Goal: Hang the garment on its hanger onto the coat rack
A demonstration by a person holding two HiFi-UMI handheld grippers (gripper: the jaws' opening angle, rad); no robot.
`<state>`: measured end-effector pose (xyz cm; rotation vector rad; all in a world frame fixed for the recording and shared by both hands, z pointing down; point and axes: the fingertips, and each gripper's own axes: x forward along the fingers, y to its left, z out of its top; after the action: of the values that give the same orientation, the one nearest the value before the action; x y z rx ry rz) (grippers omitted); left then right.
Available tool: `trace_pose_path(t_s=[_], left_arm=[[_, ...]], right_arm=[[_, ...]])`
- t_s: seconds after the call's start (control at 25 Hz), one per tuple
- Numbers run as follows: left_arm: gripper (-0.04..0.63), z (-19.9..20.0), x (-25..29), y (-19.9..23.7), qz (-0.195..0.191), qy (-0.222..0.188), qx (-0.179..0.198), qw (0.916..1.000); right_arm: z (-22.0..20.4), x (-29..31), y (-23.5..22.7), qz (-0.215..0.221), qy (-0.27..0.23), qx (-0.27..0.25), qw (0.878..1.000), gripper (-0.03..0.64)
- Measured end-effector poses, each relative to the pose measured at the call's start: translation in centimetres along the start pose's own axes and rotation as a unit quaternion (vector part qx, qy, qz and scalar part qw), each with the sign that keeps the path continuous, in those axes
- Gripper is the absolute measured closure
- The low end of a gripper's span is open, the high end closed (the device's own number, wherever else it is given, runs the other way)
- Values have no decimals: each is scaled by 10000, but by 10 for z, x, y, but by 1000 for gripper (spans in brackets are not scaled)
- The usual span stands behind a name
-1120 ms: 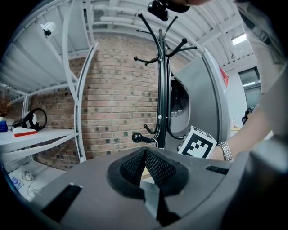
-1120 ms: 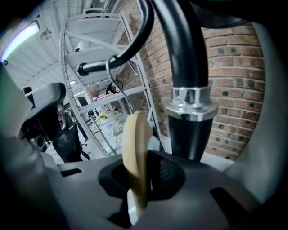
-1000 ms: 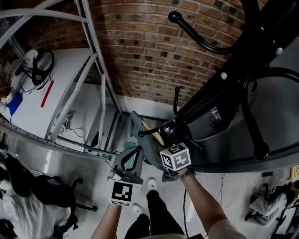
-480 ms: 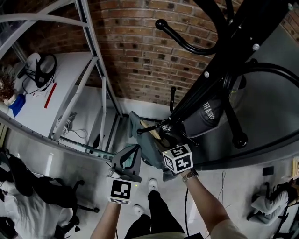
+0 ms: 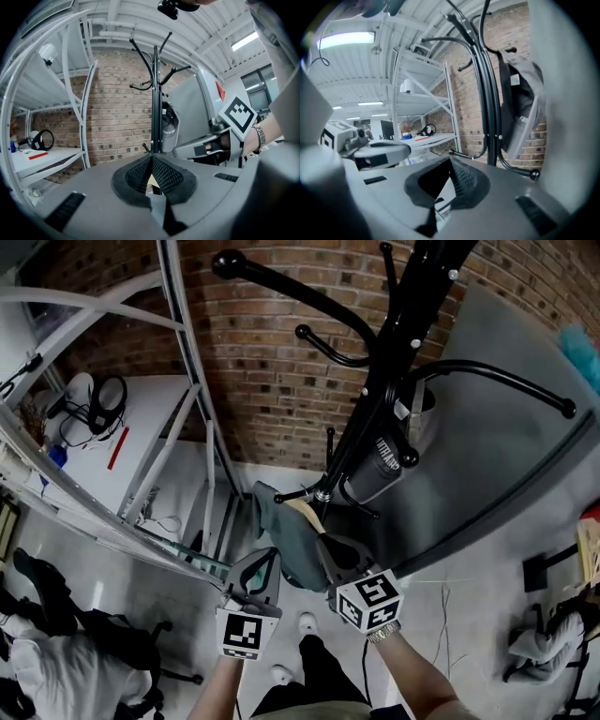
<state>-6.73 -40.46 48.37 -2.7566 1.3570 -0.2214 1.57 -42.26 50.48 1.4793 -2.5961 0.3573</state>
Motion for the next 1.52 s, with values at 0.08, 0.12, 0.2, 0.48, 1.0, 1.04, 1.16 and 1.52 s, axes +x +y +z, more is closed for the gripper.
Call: trace_pose_path(t_s=[0.08,0.12,0.2,0.48,1.0,1.04,1.16,1.52], left_arm=[[594,8,-16,-9,-55,-80,-4,10000],[594,12,-24,-13,-83,-132,-10,9999],[594,22,-42,-20,-122,-225,-56,9997],[594,43,-100,-25,-48,-530,-104,9985],[594,51,-143,-34,-129,-562,-184,9982],[594,52,-144,-33,-146,-573,-176,9981],[594,51,-143,-32,-194,-581,-159,9980],[594,42,-130,-56,-301,-531,-129,9981]], right_arm=[[15,-20,23,97,-219,-28,9997,594],[22,-29,34,108,-327,-66,9994,594],[31,-45,51,72,-497,-129,9987,594],[38,-81,104,41,-658,-260,9975,594],[45,-108,139,-16,-711,-318,9970,594],[46,-109,141,-33,-719,-332,9969,594],[44,-110,142,-107,-717,-426,9965,594],[30,-118,128,-135,-564,-384,9976,594]])
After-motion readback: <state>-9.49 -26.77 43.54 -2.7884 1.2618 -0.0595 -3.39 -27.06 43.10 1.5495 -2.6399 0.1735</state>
